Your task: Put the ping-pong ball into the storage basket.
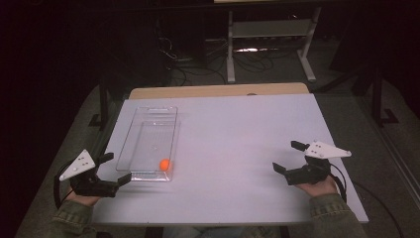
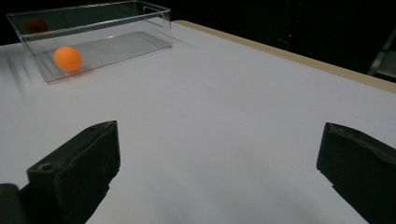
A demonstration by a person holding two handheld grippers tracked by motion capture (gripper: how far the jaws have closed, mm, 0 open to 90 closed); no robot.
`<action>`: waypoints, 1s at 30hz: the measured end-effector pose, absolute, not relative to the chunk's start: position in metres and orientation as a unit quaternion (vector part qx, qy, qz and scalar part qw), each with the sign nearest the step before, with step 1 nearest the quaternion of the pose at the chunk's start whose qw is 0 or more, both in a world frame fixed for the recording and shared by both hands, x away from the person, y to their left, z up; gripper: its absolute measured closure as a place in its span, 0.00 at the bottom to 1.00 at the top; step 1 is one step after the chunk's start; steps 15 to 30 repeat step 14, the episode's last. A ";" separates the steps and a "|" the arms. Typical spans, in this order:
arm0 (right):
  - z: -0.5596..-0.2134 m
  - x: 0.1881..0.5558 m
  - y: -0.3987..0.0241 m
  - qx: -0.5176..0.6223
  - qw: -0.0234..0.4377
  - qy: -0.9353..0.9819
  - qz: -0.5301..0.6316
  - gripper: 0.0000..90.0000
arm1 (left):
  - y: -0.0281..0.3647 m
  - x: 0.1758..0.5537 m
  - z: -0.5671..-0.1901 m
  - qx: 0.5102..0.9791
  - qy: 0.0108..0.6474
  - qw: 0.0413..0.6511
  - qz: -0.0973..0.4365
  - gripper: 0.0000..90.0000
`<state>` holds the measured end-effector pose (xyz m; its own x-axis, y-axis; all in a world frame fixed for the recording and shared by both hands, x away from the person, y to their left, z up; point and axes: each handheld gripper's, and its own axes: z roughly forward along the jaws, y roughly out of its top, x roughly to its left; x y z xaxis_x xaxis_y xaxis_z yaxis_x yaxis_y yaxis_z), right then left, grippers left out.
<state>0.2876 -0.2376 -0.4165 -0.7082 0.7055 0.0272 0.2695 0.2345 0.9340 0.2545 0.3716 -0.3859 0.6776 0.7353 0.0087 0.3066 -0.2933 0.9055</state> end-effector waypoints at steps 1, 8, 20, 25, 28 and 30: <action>-0.416 0.288 -0.238 0.321 0.206 0.758 0.529 0.00 | 0.373 0.254 -0.386 0.772 0.338 0.492 0.219 0.00; -0.416 0.288 -0.238 0.321 0.206 0.758 0.529 0.00 | 0.378 0.250 -0.390 0.759 0.345 0.503 0.229 0.00; -0.417 0.288 -0.238 0.322 0.206 0.758 0.528 0.00 | 0.378 0.249 -0.390 0.754 0.346 0.509 0.229 0.00; -0.417 0.288 -0.238 0.322 0.206 0.758 0.528 0.00 | 0.378 0.249 -0.390 0.754 0.346 0.509 0.229 0.00; -0.417 0.288 -0.238 0.322 0.206 0.758 0.528 0.00 | 0.378 0.249 -0.390 0.754 0.346 0.509 0.229 0.00; -0.417 0.288 -0.238 0.322 0.206 0.758 0.528 0.00 | 0.378 0.249 -0.390 0.754 0.346 0.509 0.229 0.00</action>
